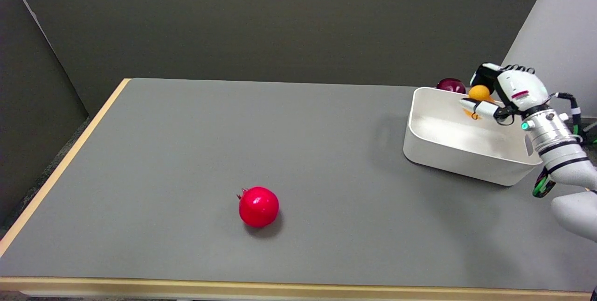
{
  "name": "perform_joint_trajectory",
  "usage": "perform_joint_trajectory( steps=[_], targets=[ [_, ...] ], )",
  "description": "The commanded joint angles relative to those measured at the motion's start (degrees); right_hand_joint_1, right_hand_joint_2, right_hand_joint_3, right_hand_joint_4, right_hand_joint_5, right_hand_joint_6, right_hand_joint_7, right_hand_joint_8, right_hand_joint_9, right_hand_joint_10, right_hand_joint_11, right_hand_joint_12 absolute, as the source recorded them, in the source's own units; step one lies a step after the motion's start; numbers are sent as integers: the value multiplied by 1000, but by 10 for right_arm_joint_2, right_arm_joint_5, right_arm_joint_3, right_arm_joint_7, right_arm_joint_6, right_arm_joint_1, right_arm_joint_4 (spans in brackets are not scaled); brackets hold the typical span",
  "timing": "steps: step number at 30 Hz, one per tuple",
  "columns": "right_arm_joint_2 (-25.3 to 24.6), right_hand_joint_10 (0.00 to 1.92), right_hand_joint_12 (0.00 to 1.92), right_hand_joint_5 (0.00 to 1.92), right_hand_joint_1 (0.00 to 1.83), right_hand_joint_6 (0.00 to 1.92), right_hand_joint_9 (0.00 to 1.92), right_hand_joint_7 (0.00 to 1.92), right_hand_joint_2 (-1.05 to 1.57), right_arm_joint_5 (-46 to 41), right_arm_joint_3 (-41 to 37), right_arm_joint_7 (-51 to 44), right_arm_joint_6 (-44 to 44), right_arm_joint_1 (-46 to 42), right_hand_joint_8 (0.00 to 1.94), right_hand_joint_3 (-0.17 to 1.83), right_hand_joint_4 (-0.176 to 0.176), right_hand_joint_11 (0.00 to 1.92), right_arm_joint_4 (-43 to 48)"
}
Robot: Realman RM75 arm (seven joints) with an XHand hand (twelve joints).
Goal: Place the yellow duck into the white box.
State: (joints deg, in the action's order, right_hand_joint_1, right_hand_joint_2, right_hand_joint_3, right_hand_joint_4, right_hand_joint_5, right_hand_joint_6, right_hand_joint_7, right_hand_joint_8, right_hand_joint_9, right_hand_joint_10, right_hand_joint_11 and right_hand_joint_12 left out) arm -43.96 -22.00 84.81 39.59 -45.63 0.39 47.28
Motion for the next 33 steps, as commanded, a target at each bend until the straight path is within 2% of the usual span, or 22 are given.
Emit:
perform_joint_trajectory(
  steps=[1, 2, 4, 6, 7, 9, 11, 13, 15, 17, 19, 21, 24, 26, 30, 33],
  targets=[
    [-36, 1093, 1639, 412, 956, 1088, 547, 628, 996, -128, 46, 31, 44, 11, 1008, 393, -92, 323, -7],
    [-36, 809, 1265, 215, 628, 513, 217, 291, 650, -143, 45, 29, 43, 6, 528, 890, -4, 100, 2],
    [-39, 561, 974, 103, 692, 474, 21, 58, 578, -165, 36, 27, 39, -6, 387, 983, 12, 22, 21],
    [-44, 250, 804, 56, 524, 387, -1, 7, 558, -203, 22, 32, 34, -25, 147, 930, 0, 2, 37],
    [-46, 154, 746, 47, 489, 356, -1, 1, 556, -227, 19, 34, 32, -32, 78, 917, -5, -1, 42],
    [-50, 56, 660, 46, 504, 322, -1, -1, 568, -295, 23, 53, 13, -46, 29, 900, -12, -1, 46],
    [-54, 1, 600, 54, 447, 276, -1, -1, 621, -354, 35, 96, -23, -52, 0, 775, -6, -1, 42],
    [-60, -1, 529, 55, 416, 269, -1, -1, 620, -399, 47, 166, -88, -54, -1, 750, 25, -1, 40],
    [-63, -1, 377, 54, 388, 268, -1, -1, 603, -405, 51, 223, -153, -54, -1, 731, 48, -1, 50],
    [-63, -1, 336, 51, 370, 269, -1, -1, 612, -392, 53, 282, -222, -55, -1, 728, 52, -1, 90],
    [-61, -1, 342, 47, 302, 249, -1, -1, 578, -374, 55, 316, -261, -59, -1, 880, 32, -1, 144],
    [-59, 9, 446, 46, 336, 228, -1, -1, 577, -350, 61, 348, -287, -66, 52, 922, 13, -1, 214],
    [-59, 165, 608, 23, 231, 278, -1, -1, 690, -318, 78, 358, -304, -75, 178, 736, -11, -1, 294],
    [-62, 188, 623, 21, 227, 280, -1, -1, 695, -306, 90, 358, -322, -86, 191, 738, -16, -1, 328],
    [-69, 190, 612, 22, 234, 279, -1, -1, 700, -319, 100, 369, -369, -111, 196, 742, -26, -1, 334],
    [-72, 204, 636, 25, 214, 264, -1, -1, 643, -320, 104, 414, -395, -126, 199, 855, -20, -1, 332]
  ],
)
